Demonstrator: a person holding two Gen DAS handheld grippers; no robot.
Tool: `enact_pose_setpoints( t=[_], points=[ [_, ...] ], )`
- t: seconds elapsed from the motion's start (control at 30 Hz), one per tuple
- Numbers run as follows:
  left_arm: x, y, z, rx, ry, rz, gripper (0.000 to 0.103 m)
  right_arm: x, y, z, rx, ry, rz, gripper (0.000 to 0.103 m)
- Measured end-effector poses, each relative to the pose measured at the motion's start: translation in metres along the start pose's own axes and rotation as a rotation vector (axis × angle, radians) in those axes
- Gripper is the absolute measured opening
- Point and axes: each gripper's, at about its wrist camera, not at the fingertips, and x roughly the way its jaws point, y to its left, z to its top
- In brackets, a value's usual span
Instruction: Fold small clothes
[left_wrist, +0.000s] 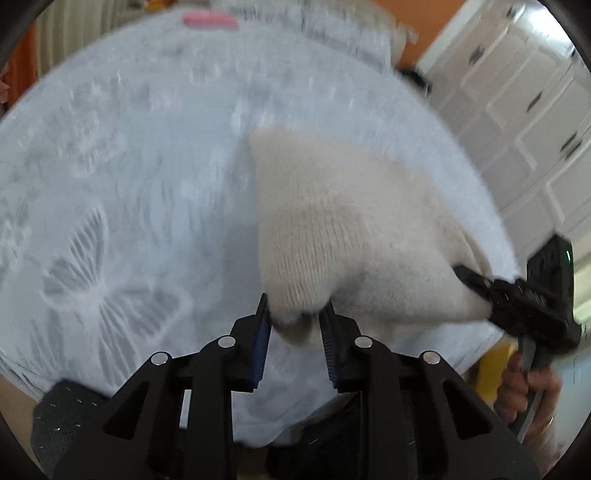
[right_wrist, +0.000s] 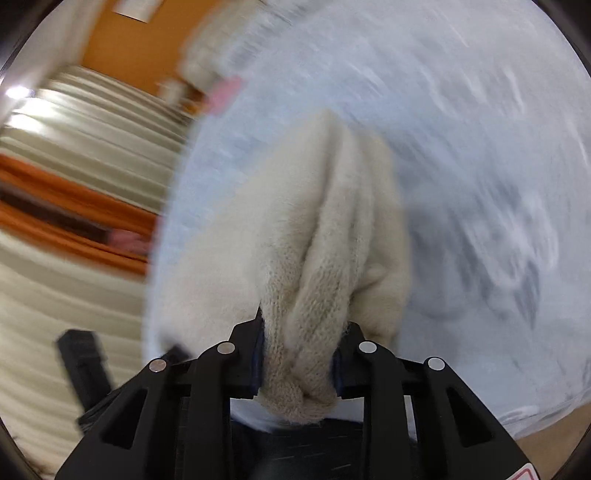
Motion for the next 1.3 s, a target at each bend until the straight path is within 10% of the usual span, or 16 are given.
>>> enact_pose_setpoints(
  t=[0.13, 0.23, 0.37, 0.57, 0.73, 1.07, 1.17, 1.27, 1.3],
  points=[
    [0.022, 0.01, -0.024, -0.004, 0.017, 0.032, 0.037, 0.004, -0.031, -0.008, 0.142, -0.032, 0.123, 0.033],
    [0.004, 0.013, -0.025, -0.054, -0.021, 0.034, 0.061, -0.011, -0.018, -0.01, 0.099, -0.064, 0.04, 0.049],
    [-0.017, 0.005, -0.019, -0.012, -0.057, 0.094, 0.066, -0.042, 0.021, -0.016, -0.019, -0.184, -0.114, 0.05],
    [-0.024, -0.003, -0.016, 0.039, -0.048, 0.201, 0.066, -0.041, 0.097, -0.033, -0.248, -0.17, -0.08, 0.017],
    [-0.026, -0.001, -0.025, 0.038, -0.027, 0.215, 0.066, 0.006, 0.067, -0.042, -0.287, -0.031, -0.27, 0.0],
    [-0.025, 0.003, -0.027, 0.03, 0.012, 0.204, 0.071, -0.013, 0.026, -0.03, -0.065, -0.012, -0.109, 0.0],
    [-0.046, 0.009, -0.014, -0.023, -0.057, 0.081, 0.091, -0.041, 0.033, -0.021, -0.063, -0.086, -0.112, 0.016],
    [-0.056, 0.02, 0.016, -0.089, -0.112, -0.037, 0.097, -0.056, 0.039, -0.007, -0.108, -0.188, -0.231, 0.091],
    [-0.053, 0.023, 0.026, -0.11, -0.115, -0.059, 0.098, -0.058, 0.039, -0.003, -0.118, -0.224, -0.267, 0.092]
  ],
)
